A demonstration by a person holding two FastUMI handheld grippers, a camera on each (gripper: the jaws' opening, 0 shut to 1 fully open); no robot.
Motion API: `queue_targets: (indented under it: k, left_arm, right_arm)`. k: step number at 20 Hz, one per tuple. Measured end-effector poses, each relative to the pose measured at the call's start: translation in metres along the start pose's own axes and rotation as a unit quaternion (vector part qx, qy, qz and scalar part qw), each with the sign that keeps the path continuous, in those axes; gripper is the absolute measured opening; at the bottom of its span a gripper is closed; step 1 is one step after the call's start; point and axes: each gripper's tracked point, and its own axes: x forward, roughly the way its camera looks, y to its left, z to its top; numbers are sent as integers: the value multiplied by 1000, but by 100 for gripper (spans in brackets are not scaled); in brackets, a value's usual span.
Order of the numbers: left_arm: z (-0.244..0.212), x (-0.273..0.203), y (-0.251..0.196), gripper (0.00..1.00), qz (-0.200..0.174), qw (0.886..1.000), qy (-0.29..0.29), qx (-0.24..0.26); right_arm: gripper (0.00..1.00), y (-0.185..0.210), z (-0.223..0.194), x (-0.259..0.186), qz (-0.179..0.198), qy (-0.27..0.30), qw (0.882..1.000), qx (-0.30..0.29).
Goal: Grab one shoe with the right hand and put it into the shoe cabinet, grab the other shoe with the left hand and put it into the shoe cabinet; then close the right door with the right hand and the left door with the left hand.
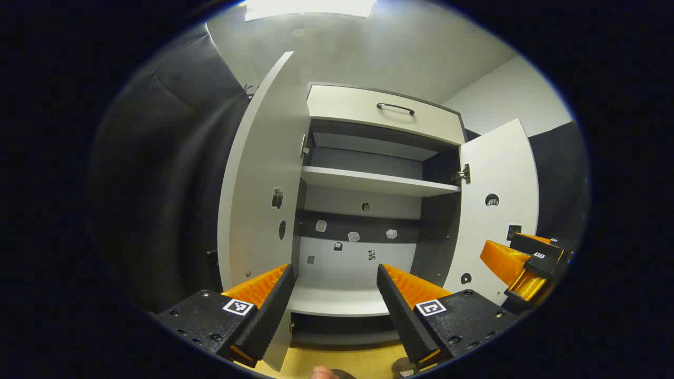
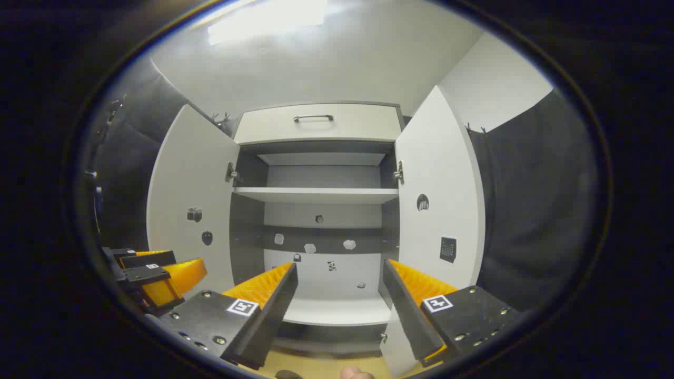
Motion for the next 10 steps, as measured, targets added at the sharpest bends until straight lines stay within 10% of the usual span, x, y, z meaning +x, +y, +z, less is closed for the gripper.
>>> queue_targets:
  k: [10]
  left_arm:
    - [-2,-7,-8,96,7,1000,2,2]
  right_arm:
    - [98,0,-3,0,8,5,1000,0]
